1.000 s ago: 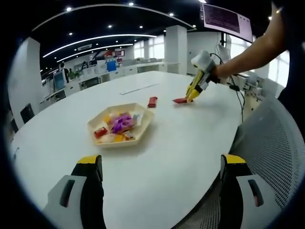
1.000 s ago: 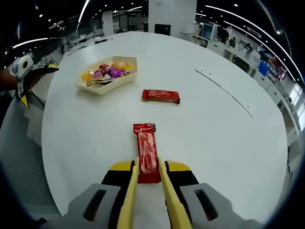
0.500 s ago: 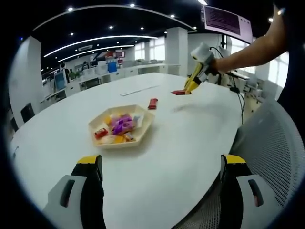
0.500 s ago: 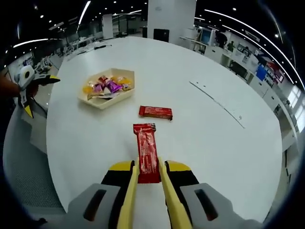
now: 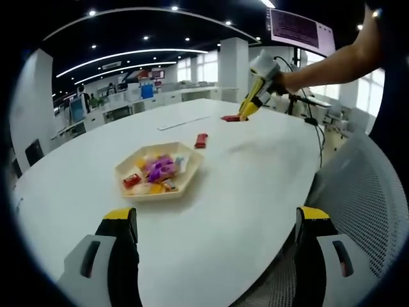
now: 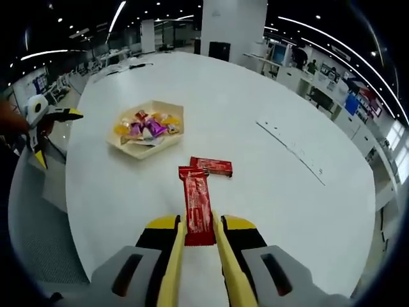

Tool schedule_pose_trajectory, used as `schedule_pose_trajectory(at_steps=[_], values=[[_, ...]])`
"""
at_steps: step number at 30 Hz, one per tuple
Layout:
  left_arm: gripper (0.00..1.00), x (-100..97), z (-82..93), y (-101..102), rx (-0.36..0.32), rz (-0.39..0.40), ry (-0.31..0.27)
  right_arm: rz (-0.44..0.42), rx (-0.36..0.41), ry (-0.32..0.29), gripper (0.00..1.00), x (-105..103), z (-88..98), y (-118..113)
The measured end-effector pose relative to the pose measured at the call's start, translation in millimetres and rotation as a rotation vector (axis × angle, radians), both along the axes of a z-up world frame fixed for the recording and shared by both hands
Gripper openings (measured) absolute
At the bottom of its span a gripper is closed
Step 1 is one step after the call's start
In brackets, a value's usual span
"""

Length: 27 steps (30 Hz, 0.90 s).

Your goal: Place the target food into the container with the food tongs after gripping and lifting it, then release it inside without dropping or visibly crushing the food.

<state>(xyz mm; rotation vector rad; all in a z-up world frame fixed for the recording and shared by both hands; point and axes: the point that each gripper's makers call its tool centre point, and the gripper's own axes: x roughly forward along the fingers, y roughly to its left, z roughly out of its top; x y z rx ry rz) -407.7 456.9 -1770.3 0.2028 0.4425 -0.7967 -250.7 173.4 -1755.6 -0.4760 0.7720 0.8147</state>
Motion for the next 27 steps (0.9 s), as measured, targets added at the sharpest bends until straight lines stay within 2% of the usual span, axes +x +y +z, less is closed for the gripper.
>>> schedule_pose_trajectory(at_steps=[17, 20, 27], values=[[0.99, -3.0, -2.4, -2.9, 0.016, -0.017, 0.007, 0.064, 0.026, -0.023, 0.24, 16.5, 20.4, 59.3], [0.99, -6.6, -7.3, -6.3, 0.038, -0.041, 0.015, 0.093, 0.027, -0.03, 0.24, 19.0, 25.1, 76.3], [0.99, -4.7, -8.2, -3.4, 0.035, -0.028, 0.023, 0.145, 0.044, -0.039, 0.24, 30.4, 33.5, 117.2]])
